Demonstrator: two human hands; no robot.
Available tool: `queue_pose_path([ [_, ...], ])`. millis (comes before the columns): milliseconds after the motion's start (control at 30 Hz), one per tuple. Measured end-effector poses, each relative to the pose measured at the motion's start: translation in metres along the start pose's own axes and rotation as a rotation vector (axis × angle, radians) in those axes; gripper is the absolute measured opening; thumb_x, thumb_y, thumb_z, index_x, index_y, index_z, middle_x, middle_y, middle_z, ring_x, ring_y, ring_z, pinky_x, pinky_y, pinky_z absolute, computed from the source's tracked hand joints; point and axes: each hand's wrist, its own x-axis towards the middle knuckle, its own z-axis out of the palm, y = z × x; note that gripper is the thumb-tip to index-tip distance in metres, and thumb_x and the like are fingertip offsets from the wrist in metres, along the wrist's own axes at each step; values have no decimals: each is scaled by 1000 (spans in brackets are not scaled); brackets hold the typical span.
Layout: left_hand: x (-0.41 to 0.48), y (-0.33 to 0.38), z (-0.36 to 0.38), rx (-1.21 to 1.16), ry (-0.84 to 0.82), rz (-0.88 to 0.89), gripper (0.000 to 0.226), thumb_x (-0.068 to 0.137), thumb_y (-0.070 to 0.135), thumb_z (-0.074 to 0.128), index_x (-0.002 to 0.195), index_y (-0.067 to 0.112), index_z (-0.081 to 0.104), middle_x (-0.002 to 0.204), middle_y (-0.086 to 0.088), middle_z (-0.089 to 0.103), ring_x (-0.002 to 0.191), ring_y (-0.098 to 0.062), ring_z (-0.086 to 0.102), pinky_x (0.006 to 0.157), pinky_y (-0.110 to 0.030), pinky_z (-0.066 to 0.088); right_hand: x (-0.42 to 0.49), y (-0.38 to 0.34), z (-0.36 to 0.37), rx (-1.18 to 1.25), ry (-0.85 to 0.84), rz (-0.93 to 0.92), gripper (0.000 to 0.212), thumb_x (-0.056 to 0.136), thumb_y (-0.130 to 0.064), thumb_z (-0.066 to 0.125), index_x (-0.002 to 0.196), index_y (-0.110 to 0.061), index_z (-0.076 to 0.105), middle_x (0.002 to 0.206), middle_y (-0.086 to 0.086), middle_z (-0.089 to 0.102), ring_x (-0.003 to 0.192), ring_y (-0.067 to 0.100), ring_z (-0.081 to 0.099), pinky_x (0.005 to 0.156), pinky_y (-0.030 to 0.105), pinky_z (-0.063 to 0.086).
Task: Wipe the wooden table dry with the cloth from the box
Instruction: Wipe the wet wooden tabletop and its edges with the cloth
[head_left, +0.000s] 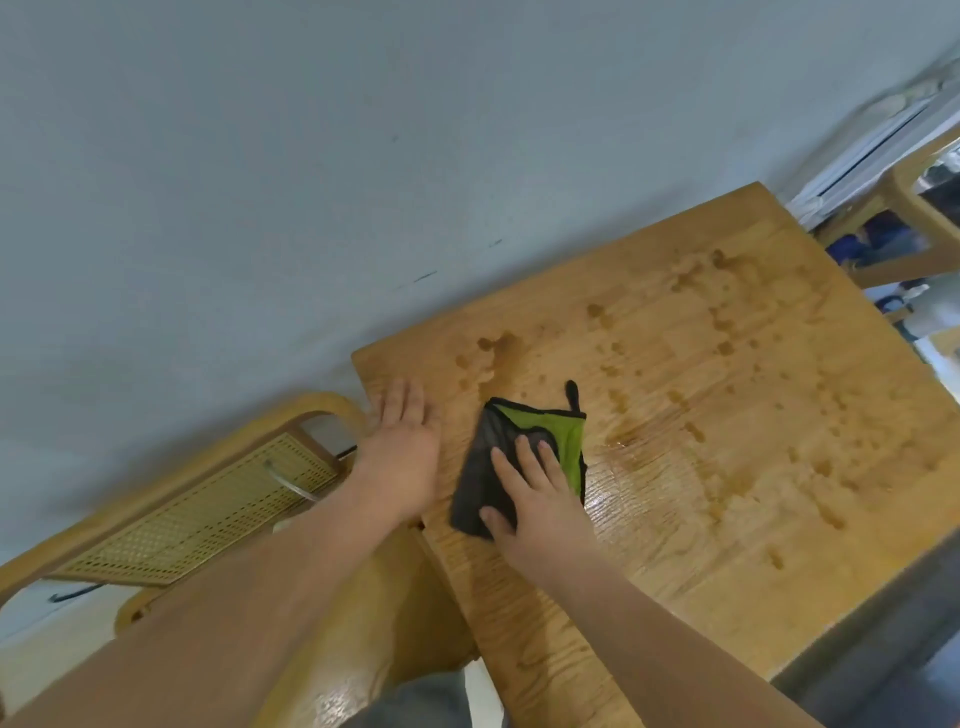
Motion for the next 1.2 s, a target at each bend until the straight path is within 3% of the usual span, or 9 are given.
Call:
queue_pose_path([
  [67, 14, -21, -5, 35, -99, -67, 110, 90, 45, 71, 164, 9, -3, 170, -21, -16, 157, -39, -13, 128, -51, 0, 9, -6, 11, -114, -99, 13, 76, 103, -60, 39, 162, -42, -5, 168, -1, -25, 153, 26, -29, 127, 51, -1],
  [167, 28, -30, -4, 2, -223, -57, 133, 80, 65, 75, 162, 8, -13, 167, -23, -23, 157, -39, -15, 129, -49, 1, 14, -8, 16, -203, -102, 28, 75, 103, -62, 34, 160, -44, -12, 166, 1, -30, 151, 29, -31, 127, 52, -2],
  [300, 27, -35, 5, -30, -189, -21, 136, 78, 69, 74, 161, 12, -18, 165, -19, -31, 155, -35, -22, 127, -46, 1, 22, 3, 10, -237, -129, -39, 70, 102, -66, 25, 157, -49, -15, 162, -7, -36, 149, 22, -37, 127, 48, -8],
  [400, 22, -42, 15, -50, -168, -5, 145, 71, 77, 73, 160, 17, -23, 163, -15, -37, 154, -31, -28, 128, -46, 5, 50, 8, -3, -217, -76, -117, 63, 103, -66, 22, 157, -52, -6, 163, -12, -30, 150, 17, -33, 128, 47, -4],
  [700, 28, -40, 20, -30, -147, -30, 144, 73, 72, 76, 159, 16, -25, 162, -15, -38, 153, -32, -29, 128, -45, -1, 184, -20, -53, -243, 5, -78, 70, 101, -68, 26, 161, -45, -1, 170, -2, -19, 156, 25, -19, 127, 50, -3],
  [833, 23, -40, 24, -56, -136, -28, 145, 72, 72, 77, 158, 18, -26, 161, -13, -40, 152, -30, -32, 127, -44, -3, 154, -19, -36, -248, 36, -108, 67, 104, -63, 21, 161, -42, -7, 169, 1, -23, 155, 27, -23, 127, 51, -3],
  [1033, 24, -44, 22, -101, -123, -32, 145, 72, 70, 78, 159, 20, -26, 160, -9, -42, 151, -28, -33, 127, -46, -3, 82, -13, -10, -223, -50, -142, 62, 103, -64, 14, 160, -48, -5, 168, -3, -24, 152, 25, -30, 127, 48, -3],
  [1100, 24, -45, 21, -109, -128, -22, 145, 71, 71, 78, 159, 20, -26, 160, -9, -42, 150, -28, -34, 129, -49, -3, 77, -12, -14, -241, -98, -134, 64, 102, -67, 19, 159, -50, -4, 166, -3, -30, 152, 25, -30, 128, 48, 2],
  [1200, 26, -47, 18, -113, -134, -9, 144, 72, 70, 77, 159, 20, -26, 159, -10, -43, 150, -28, -35, 129, -50, -4, 98, -20, -36, -264, -84, -118, 69, 98, -67, 41, 157, -53, 8, 166, 0, -33, 155, 27, -22, 126, 46, 17],
])
